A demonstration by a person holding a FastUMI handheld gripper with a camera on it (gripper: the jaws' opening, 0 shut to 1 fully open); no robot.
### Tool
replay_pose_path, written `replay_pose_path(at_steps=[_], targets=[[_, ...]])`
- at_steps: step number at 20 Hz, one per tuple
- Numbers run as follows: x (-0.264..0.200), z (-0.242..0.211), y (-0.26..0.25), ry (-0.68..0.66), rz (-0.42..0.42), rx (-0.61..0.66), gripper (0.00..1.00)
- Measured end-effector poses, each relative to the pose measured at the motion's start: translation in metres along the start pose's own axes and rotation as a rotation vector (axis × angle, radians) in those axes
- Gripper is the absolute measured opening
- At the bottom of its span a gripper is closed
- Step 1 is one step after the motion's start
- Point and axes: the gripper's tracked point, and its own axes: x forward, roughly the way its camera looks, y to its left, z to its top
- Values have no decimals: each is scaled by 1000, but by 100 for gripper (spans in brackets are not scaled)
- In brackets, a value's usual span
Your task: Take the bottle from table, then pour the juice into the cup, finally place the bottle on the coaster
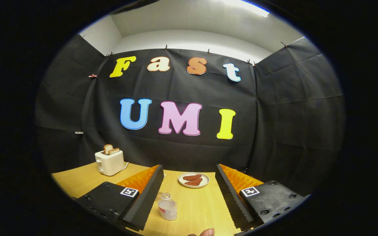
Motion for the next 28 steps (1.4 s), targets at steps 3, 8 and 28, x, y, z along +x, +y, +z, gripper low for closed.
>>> replay_pose_path(at_steps=[3,8,28], targets=[[-4,-15,7,6,20,5,97],[-9,-37,18,18,35,36,97],[21,-208,60,151,87,93,97]])
